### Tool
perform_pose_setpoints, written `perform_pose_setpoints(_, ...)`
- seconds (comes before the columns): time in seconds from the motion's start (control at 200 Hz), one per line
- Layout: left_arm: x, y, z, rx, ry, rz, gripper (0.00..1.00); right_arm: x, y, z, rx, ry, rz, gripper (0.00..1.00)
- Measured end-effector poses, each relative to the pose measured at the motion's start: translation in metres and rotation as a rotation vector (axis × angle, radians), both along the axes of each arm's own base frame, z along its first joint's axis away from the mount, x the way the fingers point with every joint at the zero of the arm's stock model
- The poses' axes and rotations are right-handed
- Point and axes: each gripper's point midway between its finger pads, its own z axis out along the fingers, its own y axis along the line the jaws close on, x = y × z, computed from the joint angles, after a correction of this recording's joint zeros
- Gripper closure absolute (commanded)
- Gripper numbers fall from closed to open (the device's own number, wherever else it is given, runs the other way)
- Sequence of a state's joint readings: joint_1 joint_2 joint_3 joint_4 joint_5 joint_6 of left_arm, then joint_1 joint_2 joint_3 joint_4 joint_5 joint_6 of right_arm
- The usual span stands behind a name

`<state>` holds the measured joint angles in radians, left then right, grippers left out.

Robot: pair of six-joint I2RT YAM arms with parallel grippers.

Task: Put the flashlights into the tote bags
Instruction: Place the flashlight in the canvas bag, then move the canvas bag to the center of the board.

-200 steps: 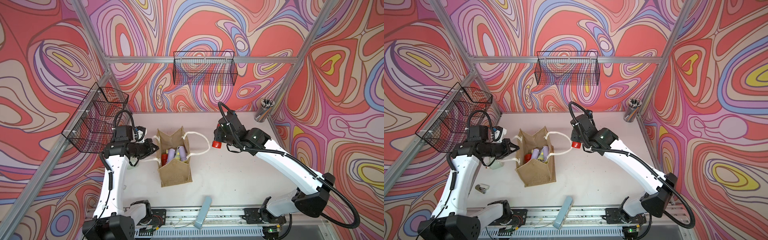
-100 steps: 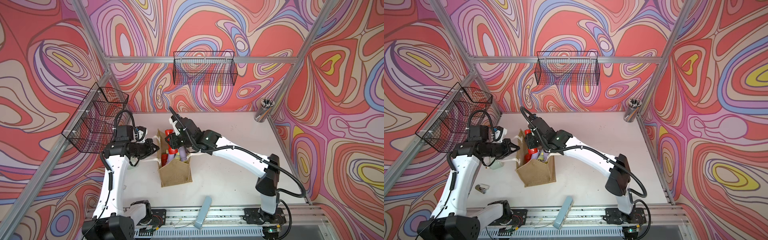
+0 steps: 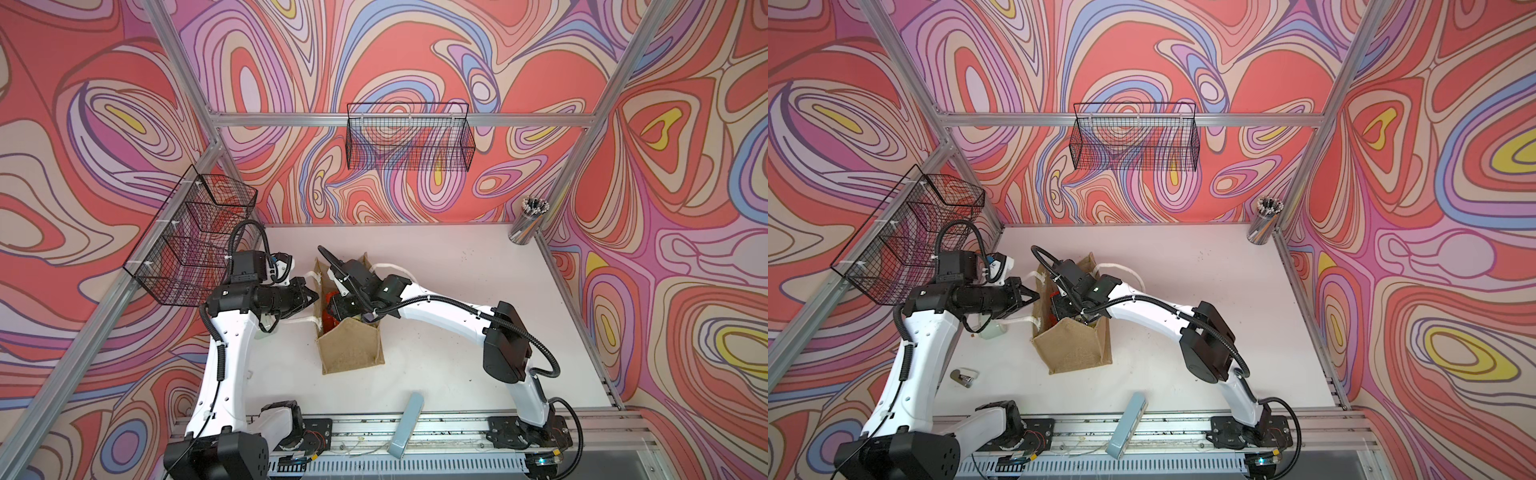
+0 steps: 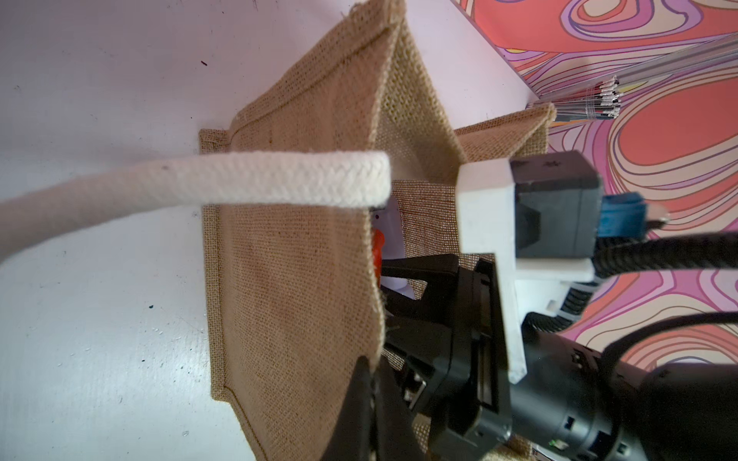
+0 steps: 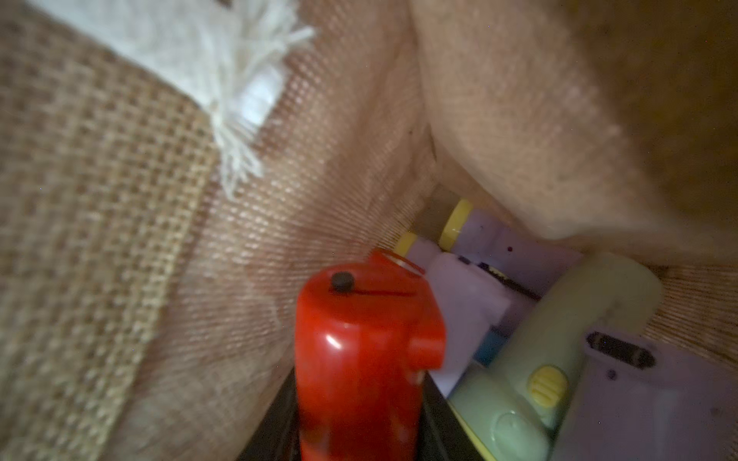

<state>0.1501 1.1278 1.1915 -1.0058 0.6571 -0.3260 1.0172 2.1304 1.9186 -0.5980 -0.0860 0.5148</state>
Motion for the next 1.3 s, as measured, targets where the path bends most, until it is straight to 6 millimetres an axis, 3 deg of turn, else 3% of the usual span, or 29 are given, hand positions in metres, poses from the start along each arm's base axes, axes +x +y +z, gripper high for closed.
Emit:
perform_pose_setpoints(0.13, 0.0, 0.0, 0.0, 0.0, 0.0, 0.0, 0.93, 0.005, -0.012, -0.017, -0.072, 0.003, -0.06, 0.86)
perform_pose_setpoints(0.23, 0.0, 0.0, 0.0, 0.0, 0.0, 0.001, 0.93, 0.008, -0.024, -0.028, -0.133, 0.006, -0.112, 0.79)
perform_pose_setpoints(0.406, 0.0, 0.0, 0.0, -0.002, 0.001, 0.003, 0.93, 0.011, -0.036, -0.035, -0.185, 0.004, -0.16, 0.55)
perform_pose_setpoints(0.576, 0.001, 0.0, -0.001, -0.002, 0.004, 0.003, 0.93, 0.011, -0.038, -0.03, -0.184, -0.001, -0.165, 0.4)
perform_pose_setpoints(0.711, 0.002, 0.0, -0.001, -0.003, 0.005, 0.002, 0.93, 0.009, -0.039, -0.001, -0.14, -0.03, -0.147, 0.36)
perform_pose_setpoints(0.841, 0.002, 0.0, -0.002, -0.003, 0.006, 0.002, 0.93, 0.008, -0.047, 0.051, -0.068, -0.102, -0.147, 0.34)
perform_pose_setpoints(0.987, 0.003, 0.0, -0.002, -0.002, 0.008, 0.0, 0.93, 0.011, -0.076, 0.122, 0.004, -0.233, -0.219, 0.31)
perform_pose_setpoints(1.067, 0.003, -0.001, -0.002, 0.001, 0.007, -0.003, 0.93, 0.012, -0.096, 0.15, 0.014, -0.295, -0.273, 0.29)
perform_pose_setpoints(1.177, 0.003, -0.001, -0.002, 0.002, 0.006, -0.003, 0.92, 0.016, -0.118, 0.16, -0.011, -0.336, -0.332, 0.29)
perform_pose_setpoints(1.297, 0.003, -0.002, -0.002, 0.005, 0.006, -0.006, 0.92, 0.02, -0.126, 0.131, -0.085, -0.298, -0.342, 0.3)
